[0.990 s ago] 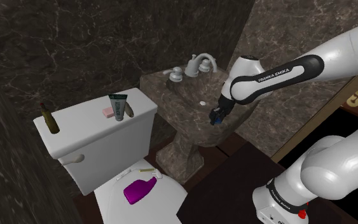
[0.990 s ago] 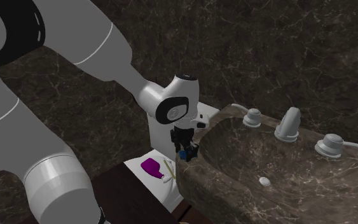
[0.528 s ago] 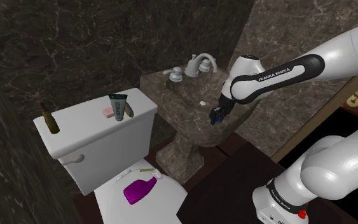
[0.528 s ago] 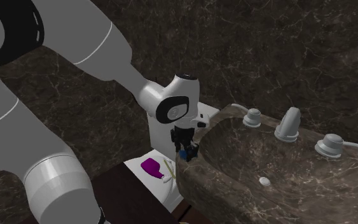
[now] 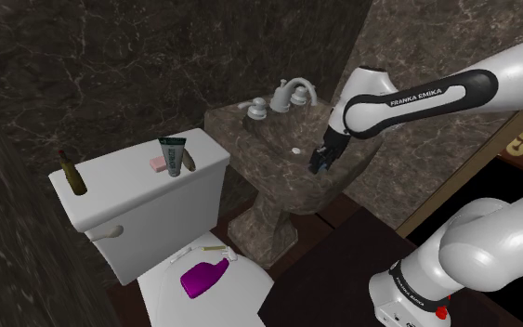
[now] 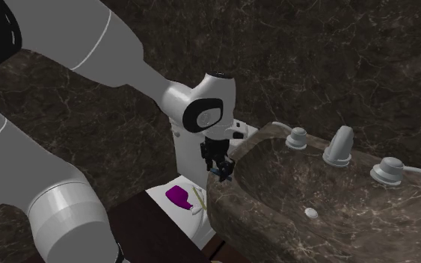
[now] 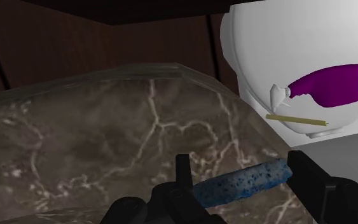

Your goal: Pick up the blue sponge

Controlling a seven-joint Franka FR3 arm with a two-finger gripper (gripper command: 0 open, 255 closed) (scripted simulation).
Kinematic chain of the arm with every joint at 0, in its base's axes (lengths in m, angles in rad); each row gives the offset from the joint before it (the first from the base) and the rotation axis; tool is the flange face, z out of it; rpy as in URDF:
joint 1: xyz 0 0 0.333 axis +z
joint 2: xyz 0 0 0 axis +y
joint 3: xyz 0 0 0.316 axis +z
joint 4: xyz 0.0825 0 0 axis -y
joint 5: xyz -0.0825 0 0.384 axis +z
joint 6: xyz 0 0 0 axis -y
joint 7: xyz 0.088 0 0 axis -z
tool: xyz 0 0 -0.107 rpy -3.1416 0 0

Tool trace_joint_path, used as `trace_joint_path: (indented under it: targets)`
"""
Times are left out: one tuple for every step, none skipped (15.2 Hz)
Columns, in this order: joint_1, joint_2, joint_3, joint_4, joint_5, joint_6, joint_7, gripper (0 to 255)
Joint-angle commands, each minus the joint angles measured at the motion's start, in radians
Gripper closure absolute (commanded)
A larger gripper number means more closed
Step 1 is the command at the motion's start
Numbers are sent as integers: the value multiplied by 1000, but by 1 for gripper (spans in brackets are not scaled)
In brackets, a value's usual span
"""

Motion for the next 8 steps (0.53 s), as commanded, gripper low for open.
trace_joint_path:
  targets:
    - [-1,-24,1,12,-2,-37,2,255]
    - [-2,-34,2,19,-3,-53,3,255]
    - [-2,-43,2,26,-4,-69,4,255]
    - [-2,-52,3,33,-4,-86,5,255]
    - [-3,-61,3,40,-5,-102,6,255]
    - [-3,-69,4,48,-5,-118,7,255]
    - [-3,-71,4,49,-5,-120,7,255]
    - [-3,-71,4,49,-5,-120,7,255]
